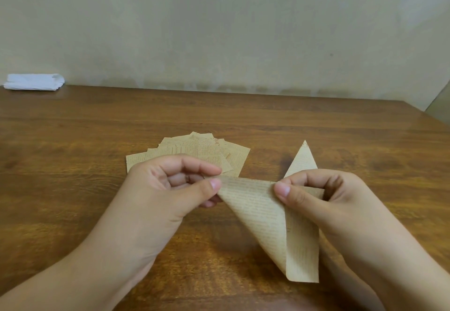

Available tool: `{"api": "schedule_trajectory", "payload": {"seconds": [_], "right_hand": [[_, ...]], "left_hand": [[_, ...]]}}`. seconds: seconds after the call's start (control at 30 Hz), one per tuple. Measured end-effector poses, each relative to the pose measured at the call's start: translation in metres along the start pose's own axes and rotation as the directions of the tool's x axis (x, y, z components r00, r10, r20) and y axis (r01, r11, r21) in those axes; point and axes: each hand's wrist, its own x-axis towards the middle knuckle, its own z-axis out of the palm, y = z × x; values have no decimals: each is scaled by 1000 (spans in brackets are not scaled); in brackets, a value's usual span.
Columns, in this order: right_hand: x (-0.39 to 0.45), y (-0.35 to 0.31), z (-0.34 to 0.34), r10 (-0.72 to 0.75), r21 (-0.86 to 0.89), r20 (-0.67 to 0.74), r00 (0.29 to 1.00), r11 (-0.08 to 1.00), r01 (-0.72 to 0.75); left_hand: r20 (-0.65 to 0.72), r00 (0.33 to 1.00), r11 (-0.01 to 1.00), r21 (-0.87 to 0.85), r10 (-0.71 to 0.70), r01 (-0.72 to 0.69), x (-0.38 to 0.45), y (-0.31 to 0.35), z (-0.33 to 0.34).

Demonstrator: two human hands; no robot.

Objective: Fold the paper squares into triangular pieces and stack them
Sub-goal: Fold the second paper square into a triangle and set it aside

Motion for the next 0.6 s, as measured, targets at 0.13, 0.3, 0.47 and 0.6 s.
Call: {"api": "schedule_trajectory", "payload": {"seconds": [0.13,0.3,0.47,0.6], "right_hand": [[1,1,1,-10,-12,-15,1000,1000,10],[1,2,1,-38,-30,-1,999,999,38],[0,2,1,-29,-10,39,999,1000,30],[-1,0,-1,-23,-5,39,999,1000,23]], "left_hand": [[9,1000,1000,-4,12,-12,-1,1,1],[-1,1000,1000,-4,24,-24,-1,1,2],[-3,1000,1000,0,24,-24,-2,1,2],[-12,1000,1000,-13,19,-20,-2,1,2]]}}
